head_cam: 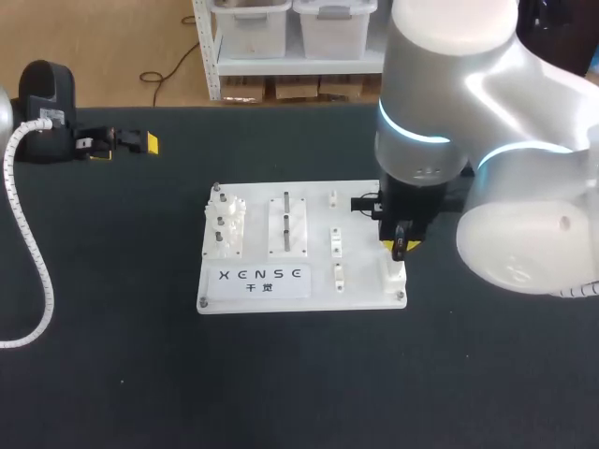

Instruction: Insert the USB connector, Ethernet cable, and multi-pin plug into their matching sockets one by one.

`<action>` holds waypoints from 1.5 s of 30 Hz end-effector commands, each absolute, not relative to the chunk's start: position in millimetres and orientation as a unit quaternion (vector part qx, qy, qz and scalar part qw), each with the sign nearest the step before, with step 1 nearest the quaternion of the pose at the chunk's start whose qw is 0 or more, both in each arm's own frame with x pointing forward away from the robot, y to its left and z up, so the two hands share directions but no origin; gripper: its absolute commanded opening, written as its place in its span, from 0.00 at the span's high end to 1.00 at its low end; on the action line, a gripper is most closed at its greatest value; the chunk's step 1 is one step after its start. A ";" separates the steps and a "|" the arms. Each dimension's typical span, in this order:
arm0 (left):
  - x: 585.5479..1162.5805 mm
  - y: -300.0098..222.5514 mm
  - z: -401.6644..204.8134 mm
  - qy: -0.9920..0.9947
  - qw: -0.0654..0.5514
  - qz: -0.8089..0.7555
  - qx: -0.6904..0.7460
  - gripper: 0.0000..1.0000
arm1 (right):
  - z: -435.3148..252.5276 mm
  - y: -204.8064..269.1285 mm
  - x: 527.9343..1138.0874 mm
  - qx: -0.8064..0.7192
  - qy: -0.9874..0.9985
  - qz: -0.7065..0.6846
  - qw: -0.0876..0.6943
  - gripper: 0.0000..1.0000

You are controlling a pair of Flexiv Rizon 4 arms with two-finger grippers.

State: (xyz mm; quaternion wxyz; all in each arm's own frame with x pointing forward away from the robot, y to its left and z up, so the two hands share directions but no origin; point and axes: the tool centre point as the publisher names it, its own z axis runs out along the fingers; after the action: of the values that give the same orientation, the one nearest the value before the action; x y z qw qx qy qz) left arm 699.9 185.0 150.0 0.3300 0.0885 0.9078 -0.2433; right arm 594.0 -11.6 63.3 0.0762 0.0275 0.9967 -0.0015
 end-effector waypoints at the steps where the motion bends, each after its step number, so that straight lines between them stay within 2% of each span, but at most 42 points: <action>1: 699.9 185.0 150.0 0.908 0.330 -0.243 0.089 0.00 | 61.6 -12.0 594.3 0.029 0.997 -0.002 0.077 1.00; 45: 699.9 185.0 150.0 0.908 0.330 -0.243 0.089 0.00 | 38.4 -10.0 584.0 0.037 0.995 -0.001 0.089 1.00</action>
State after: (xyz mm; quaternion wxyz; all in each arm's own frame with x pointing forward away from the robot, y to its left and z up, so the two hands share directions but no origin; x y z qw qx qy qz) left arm 699.9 185.0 150.0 0.3300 0.0885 0.9078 -0.2433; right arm 587.4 -9.7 56.5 0.0904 0.0365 0.9952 -0.0020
